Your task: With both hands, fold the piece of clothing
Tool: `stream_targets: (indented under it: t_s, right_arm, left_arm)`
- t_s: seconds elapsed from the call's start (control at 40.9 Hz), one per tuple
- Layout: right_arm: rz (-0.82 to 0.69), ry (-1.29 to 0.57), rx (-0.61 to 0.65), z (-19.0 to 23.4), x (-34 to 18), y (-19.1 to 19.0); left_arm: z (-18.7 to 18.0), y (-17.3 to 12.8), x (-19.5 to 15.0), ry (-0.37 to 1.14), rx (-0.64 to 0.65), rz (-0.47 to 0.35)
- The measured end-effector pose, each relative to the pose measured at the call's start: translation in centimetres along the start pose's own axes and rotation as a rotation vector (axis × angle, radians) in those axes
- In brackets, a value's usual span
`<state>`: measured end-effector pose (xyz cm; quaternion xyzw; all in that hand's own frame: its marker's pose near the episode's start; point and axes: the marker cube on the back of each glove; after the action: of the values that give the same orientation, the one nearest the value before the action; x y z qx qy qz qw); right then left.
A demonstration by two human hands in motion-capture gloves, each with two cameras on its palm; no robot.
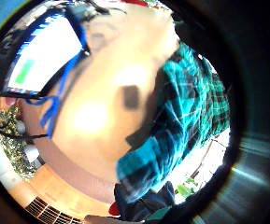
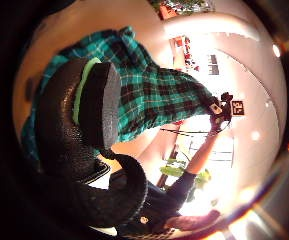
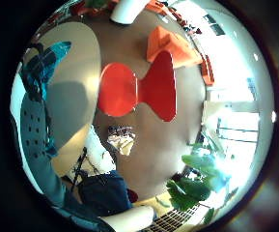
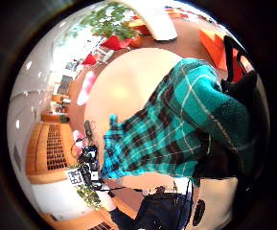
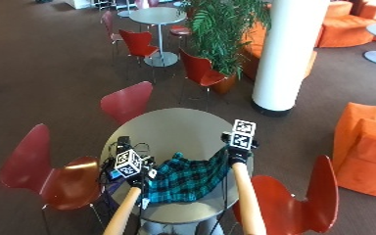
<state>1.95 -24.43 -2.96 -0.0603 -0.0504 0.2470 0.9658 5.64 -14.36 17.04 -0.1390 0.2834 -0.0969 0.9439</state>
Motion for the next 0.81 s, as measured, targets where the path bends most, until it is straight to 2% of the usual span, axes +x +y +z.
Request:
stream_targets:
  t_s: [0.073, 0.196, 0.269, 0.44, 0.587, 0.709, 0.807]
  right_arm:
    - [-0.035, 0.062, 0.130, -1.2, -2.6, -0.5]
    - [-0.148, 0.188, 0.243, -3.0, -8.9, 1.8]
    - [-0.208, 0.203, 0.258, -3.1, -12.2, 3.3]
    - [-0.409, 0.182, 0.122, 2.8, -24.6, 7.5]
    - [-0.529, 0.180, 0.014, 8.7, -31.4, 11.3]
    - [-0.597, 0.132, -0.204, 13.6, -34.6, 13.9]
    - [-0.696, -0.086, -0.366, 17.2, -37.0, 13.7]
  left_arm:
    - [-0.1, -1.4, -0.9, 0.031, 0.051, 0.019]
    - [-1.4, -1.6, -2.5, 0.006, 0.102, -0.005]
    - [-2.2, -1.2, -2.8, -0.004, 0.118, -0.012]
    - [-5.8, 1.0, -4.4, -0.041, 0.230, -0.085]
    - [-8.2, 2.6, -7.2, -0.162, 0.361, -0.140]
    - [-10.2, 3.9, -10.4, -0.273, 0.391, -0.184]
    - [-11.7, 5.3, -11.2, -0.276, 0.394, -0.202]
